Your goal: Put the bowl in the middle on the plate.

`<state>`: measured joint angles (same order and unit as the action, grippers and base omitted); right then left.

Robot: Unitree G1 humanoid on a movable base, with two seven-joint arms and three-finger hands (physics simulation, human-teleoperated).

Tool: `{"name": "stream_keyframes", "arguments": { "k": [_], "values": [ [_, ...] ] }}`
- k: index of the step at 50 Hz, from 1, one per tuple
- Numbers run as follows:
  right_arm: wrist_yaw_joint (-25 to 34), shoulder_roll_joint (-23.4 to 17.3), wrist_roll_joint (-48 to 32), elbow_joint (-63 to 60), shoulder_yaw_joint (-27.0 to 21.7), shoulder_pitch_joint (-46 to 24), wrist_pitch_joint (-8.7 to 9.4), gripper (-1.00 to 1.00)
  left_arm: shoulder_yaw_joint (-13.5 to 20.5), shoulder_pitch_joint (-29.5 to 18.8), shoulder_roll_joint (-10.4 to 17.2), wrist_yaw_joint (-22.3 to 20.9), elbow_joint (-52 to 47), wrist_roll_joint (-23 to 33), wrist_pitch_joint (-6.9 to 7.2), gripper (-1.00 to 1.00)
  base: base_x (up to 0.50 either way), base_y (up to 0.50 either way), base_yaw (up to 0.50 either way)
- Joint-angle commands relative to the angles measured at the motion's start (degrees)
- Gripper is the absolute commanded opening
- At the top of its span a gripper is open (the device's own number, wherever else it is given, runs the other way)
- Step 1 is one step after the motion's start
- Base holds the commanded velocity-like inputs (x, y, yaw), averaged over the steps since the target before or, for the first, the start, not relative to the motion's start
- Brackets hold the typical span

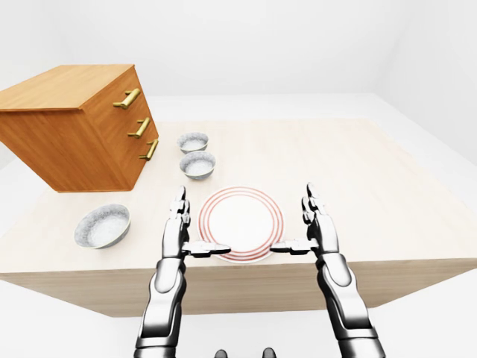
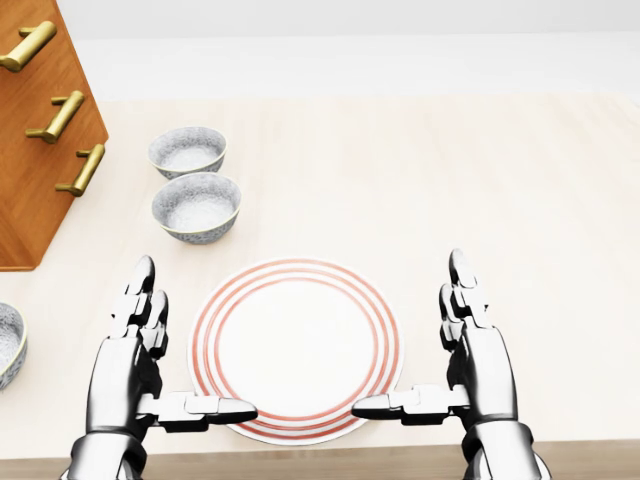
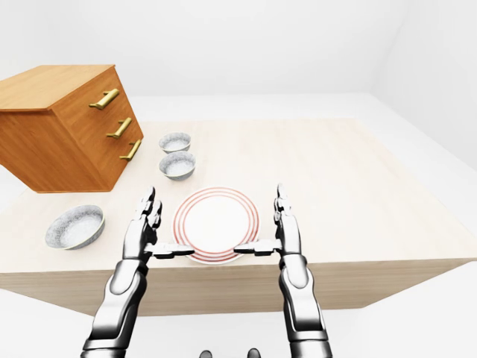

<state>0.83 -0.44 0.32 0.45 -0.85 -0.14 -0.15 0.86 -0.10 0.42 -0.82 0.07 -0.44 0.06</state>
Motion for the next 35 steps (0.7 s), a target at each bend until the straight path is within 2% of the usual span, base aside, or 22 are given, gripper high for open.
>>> {"name": "stream_keyframes", "arguments": {
  "k": [1,2,3,10,12,19,20,22,24,26,27,28,30,31,32,33,34,35],
  "values": [
    [1.2,-0.6,0.2,1.1,-1.2,-0.2,-0.44,1.0,1.4,-0.3,0.7,-1.3,0.4,-0.8,-0.03,1.0,0.0,0.0,0.0],
    [1.3,-0.7,0.3,1.6,-1.3,-0.3,-0.77,1.0,1.4,-0.3,0.7,-1.2,0.4,-0.7,-0.12,1.0,0.0,0.0,0.0],
    [1.2,-0.7,0.3,0.8,-1.3,-0.2,-0.03,1.0,1.4,-0.3,0.7,-1.3,0.5,-0.8,-0.22,1.0,0.0,0.0,0.0],
    [1.1,-0.7,0.2,0.0,-1.2,0.1,0.48,1.0,1.4,-0.2,0.7,-1.3,0.8,-0.8,-0.49,1.0,0.0,0.0,0.0],
    [1.2,-0.7,0.2,0.5,-1.3,0.0,0.1,1.0,1.4,-0.3,0.7,-1.3,0.9,-0.8,-0.66,1.0,0.0,0.0,0.0],
    [1.1,-0.7,0.0,1.2,-1.3,0.0,-0.32,1.0,1.5,0.2,0.8,-1.2,-0.3,-0.5,0.14,1.0,0.0,0.0,0.0],
    [1.1,-0.7,0.0,1.3,-1.4,-0.1,-0.45,1.0,1.6,-0.1,0.8,-1.3,0.5,-0.7,-0.36,1.0,0.0,0.0,0.0],
    [1.0,-0.7,0.0,0.7,-1.3,0.1,0.04,1.0,1.5,0.1,0.8,-1.2,0.3,-0.5,-0.25,1.0,0.0,0.0,0.0],
    [1.2,-0.8,0.1,2.0,-1.6,-0.1,-0.99,1.0,1.7,0.1,0.8,-1.1,0.2,-0.6,-0.17,1.0,0.0,0.0,0.0],
    [1.2,-0.8,0.2,2.0,-1.6,-0.1,-1.04,1.0,1.9,0.1,0.8,-1.1,0.4,-0.8,-0.18,1.0,0.0,0.0,0.0],
    [0.6,-0.6,-0.1,2.2,-1.4,-0.3,-0.13,1.0,2.2,-0.1,0.9,-1.1,1.4,-1.0,-0.87,1.0,0.0,0.0,0.0],
    [0.6,-0.6,-0.1,2.2,-1.4,-0.3,-0.08,1.0,2.2,-0.2,0.9,-1.1,1.5,-1.1,-0.91,1.0,0.0,0.0,0.0],
    [0.8,-0.7,-0.3,2.2,-1.2,0.0,-0.23,1.0,1.7,0.6,0.9,-0.9,-0.1,-0.4,-0.24,1.0,0.0,0.0,0.0],
    [0.7,-0.7,-0.4,1.5,-1.2,0.2,0.34,1.0,1.8,0.2,0.9,-1.0,1.6,-0.3,-1.6,1.0,0.0,0.0,0.0],
    [0.7,-0.7,-0.4,1.5,-1.2,0.2,0.38,1.0,1.8,0.2,0.9,-1.0,1.7,-0.3,-1.7,1.0,0.0,0.0,0.0],
    [0.4,-0.8,-1.2,2.3,-1.0,0.2,0.15,1.0,1.7,0.4,0.9,-0.8,0.6,-0.1,-0.88,1.0,0.0,0.0,0.0],
    [0.4,-0.7,-1.3,2.4,-1.0,0.2,0.13,1.0,1.7,0.4,0.9,-0.8,0.5,-0.1,-0.83,1.0,0.0,0.0,0.0],
    [0.3,-0.8,-1.2,1.6,-1.1,0.3,0.81,1.0,1.8,0.6,0.9,-0.8,-0.1,0.0,-0.49,1.0,0.0,0.0,0.0]
  ]
}}
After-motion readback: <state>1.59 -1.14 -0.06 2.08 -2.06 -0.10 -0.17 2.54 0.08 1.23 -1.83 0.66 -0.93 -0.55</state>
